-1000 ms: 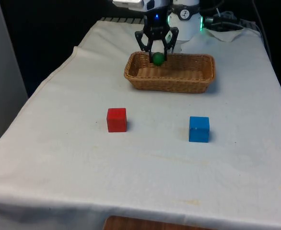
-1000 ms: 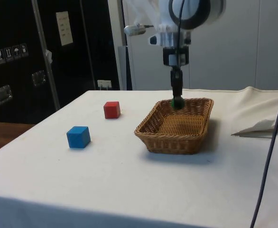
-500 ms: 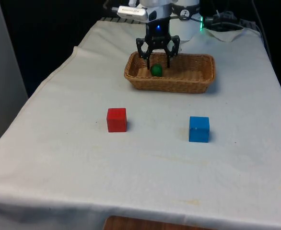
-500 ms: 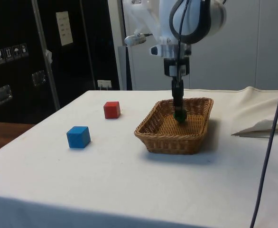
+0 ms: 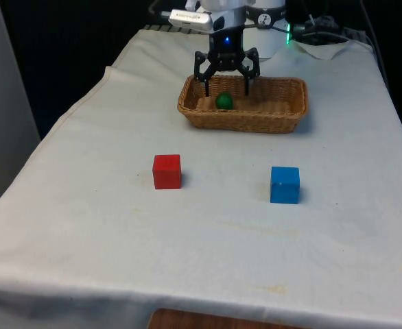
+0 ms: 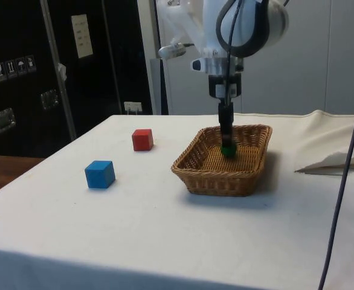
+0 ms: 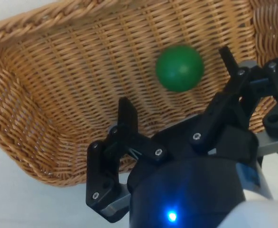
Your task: Place all non-red objects into the basket.
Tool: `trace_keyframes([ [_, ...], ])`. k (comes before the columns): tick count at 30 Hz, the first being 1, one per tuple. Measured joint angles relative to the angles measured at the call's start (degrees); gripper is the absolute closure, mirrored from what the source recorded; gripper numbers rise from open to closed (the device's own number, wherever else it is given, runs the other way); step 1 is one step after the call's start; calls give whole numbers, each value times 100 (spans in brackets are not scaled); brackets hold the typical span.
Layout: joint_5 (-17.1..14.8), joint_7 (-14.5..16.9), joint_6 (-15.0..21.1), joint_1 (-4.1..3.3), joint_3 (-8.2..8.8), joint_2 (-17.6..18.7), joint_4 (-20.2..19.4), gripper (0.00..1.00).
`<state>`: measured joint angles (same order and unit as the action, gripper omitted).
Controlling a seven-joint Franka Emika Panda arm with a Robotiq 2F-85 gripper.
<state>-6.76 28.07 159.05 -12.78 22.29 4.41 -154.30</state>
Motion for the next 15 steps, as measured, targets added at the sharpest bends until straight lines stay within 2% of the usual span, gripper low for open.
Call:
trace_keyframes([
  [6, 0, 0, -160, 0, 6, -258, 23, 0],
  [15, 120, -155, -733, -6, -46, -922, 34, 0],
])
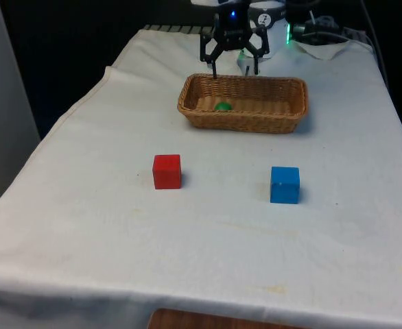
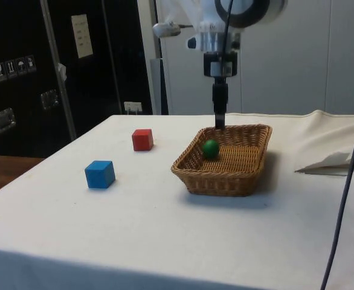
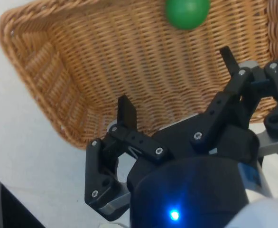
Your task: Place all non-red objects into the basket.
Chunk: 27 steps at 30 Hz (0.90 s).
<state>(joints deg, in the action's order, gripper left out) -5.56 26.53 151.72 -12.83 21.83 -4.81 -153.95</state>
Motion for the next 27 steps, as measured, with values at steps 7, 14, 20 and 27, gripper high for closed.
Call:
trace_keyframes([
  [7, 52, -126, -281, 0, -97, -241, 74, 0],
  [14, 52, -275, -579, 0, -286, -361, 264, 0],
  [20, 52, -372, -773, -6, -418, -355, 458, 0],
  [27, 40, -481, -997, -11, -567, -258, 739, 0],
])
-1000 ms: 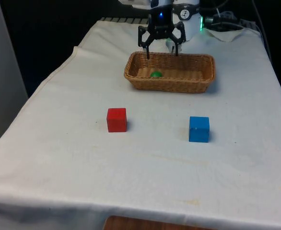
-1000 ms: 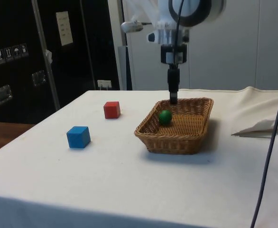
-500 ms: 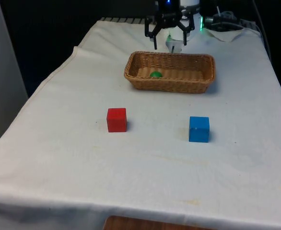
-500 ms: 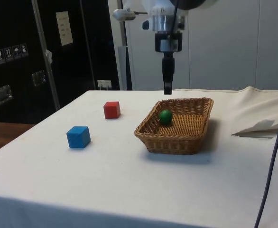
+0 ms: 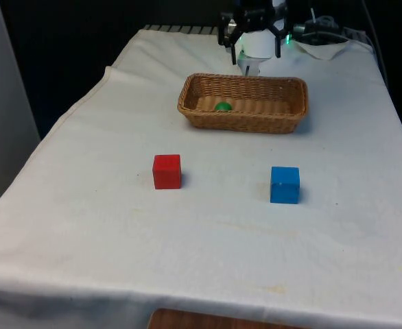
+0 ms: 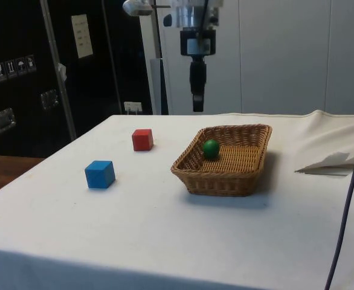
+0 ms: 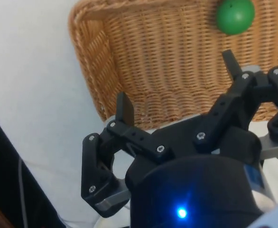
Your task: Place all non-red objects into the basket.
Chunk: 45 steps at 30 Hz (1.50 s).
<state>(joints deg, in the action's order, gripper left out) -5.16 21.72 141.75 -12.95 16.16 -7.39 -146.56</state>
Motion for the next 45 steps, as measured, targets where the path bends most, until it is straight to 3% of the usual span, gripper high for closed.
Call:
trace_keyframes([
  [17, -74, -298, -143, -52, -516, 590, 751, 0],
  [27, -74, -470, -201, -74, -722, 865, 1129, 0],
  [45, -97, -831, -636, -97, -1094, 1438, 2063, 0],
])
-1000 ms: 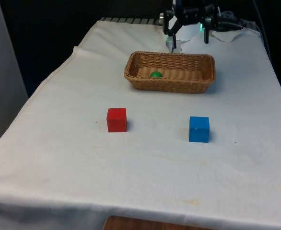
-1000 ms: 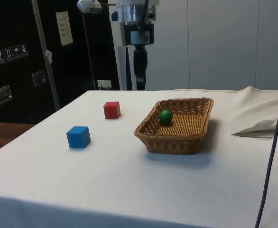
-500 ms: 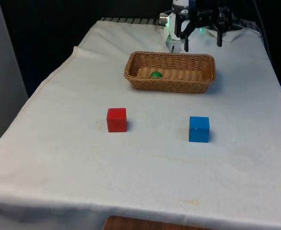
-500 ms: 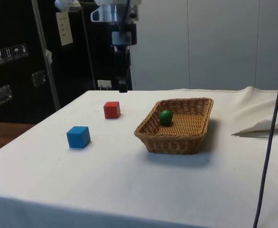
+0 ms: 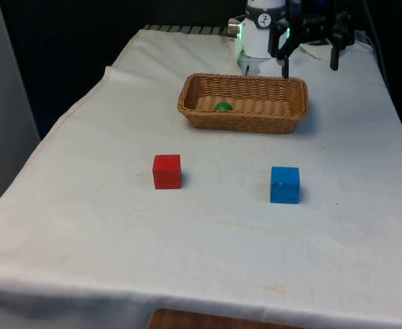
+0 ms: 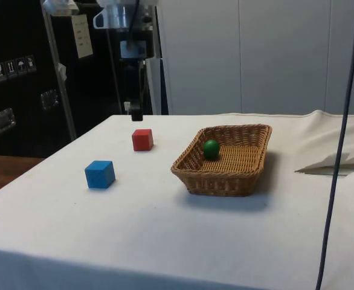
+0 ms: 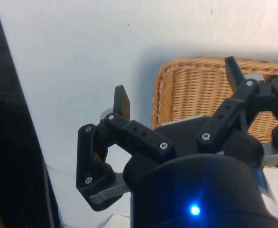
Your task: Place all non-red objects into the basket.
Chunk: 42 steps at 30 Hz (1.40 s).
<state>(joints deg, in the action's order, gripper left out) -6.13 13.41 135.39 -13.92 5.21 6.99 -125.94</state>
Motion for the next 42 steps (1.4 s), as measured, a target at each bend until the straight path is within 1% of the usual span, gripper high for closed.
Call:
trace_keyframes([
  [6, -69, -109, -74, -6, -103, 269, 286, 0],
  [10, -155, -120, -74, -6, -109, 424, 378, 0],
  [13, -178, -132, -74, 6, -97, 453, 384, 0],
  [17, -178, -223, -74, 11, -86, 470, 384, 0],
  [25, -178, -567, -29, 29, -69, 561, 390, 0],
  [28, -178, -619, -11, 29, -69, 607, 430, 0],
  [34, -178, -699, 0, 29, -63, 917, 716, 0],
  [35, -178, -699, 0, 34, -40, 1020, 802, 0],
  [40, -178, -699, -6, 34, 0, 1197, 963, 0],
  [42, -178, -699, -6, 40, 11, 1369, 1140, 0],
])
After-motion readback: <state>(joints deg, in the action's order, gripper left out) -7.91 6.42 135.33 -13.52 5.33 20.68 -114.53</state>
